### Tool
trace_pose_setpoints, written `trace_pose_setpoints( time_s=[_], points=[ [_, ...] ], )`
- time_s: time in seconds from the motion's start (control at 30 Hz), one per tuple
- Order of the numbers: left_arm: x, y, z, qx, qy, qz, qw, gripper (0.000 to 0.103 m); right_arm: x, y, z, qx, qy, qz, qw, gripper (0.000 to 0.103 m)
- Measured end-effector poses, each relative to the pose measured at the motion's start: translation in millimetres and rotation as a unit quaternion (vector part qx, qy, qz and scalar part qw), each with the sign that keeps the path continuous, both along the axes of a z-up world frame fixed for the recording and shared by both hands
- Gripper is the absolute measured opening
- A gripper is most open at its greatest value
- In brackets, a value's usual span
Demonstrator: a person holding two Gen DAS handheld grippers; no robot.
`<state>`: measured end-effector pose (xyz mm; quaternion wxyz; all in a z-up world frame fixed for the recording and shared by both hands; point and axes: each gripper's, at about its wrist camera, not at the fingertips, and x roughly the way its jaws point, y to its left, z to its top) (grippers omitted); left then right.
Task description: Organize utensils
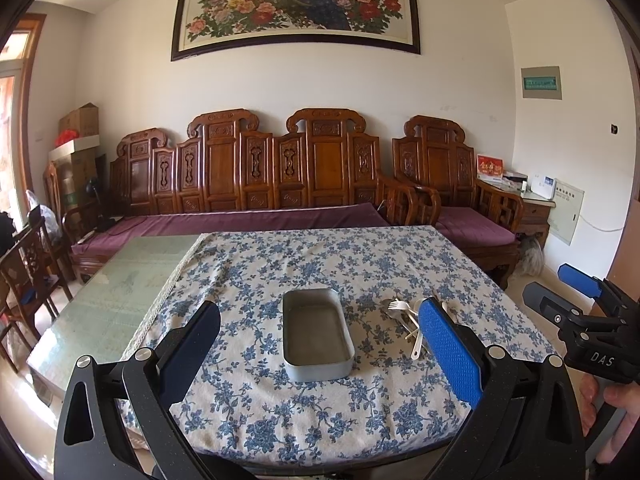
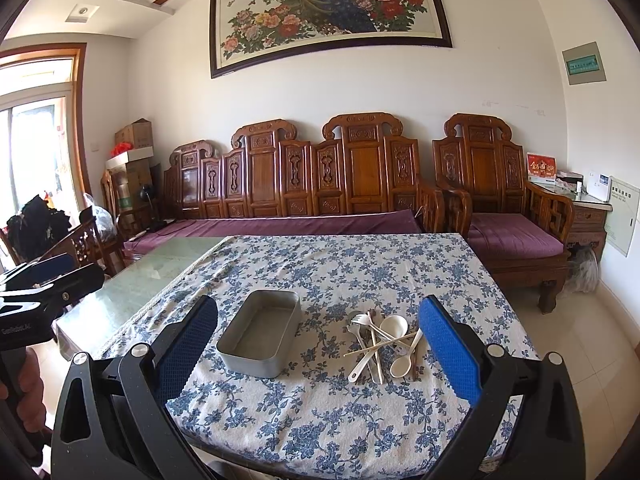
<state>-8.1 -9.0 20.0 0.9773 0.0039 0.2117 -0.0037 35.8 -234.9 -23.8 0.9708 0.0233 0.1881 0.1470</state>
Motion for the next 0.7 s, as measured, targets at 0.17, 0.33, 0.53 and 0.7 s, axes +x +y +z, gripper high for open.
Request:
trace_pose_setpoints(
  time_s=[0.17, 0.33, 0.53, 0.7],
  points=[
    [-2.0, -0.3, -2.5, -0.001, -0.001, -0.001, 1.0, 0.096, -0.1, 0.5, -0.1, 0.0, 0.0, 0.0, 1.0, 0.101],
    [-2.2, -0.8, -2.7, -0.002, -0.001, -0.002, 1.0, 0.096, -0.3, 0.5, -0.6, 0.0, 0.0, 0.0, 1.0, 0.101],
    [-2.6, -1.1, -3.8, -0.001, 0.0, -0.003, 1.0, 0.096, -0.2, -0.6, 0.9, 0.0, 0.0, 0.0, 1.0, 0.101],
    [1.2, -1.7, -10.7, 0.001, 0.009, -0.003, 1.0, 0.096, 0.4, -3.0, 8.3, -0.002, 0.005, -0.001, 1.0, 0.101]
  ],
)
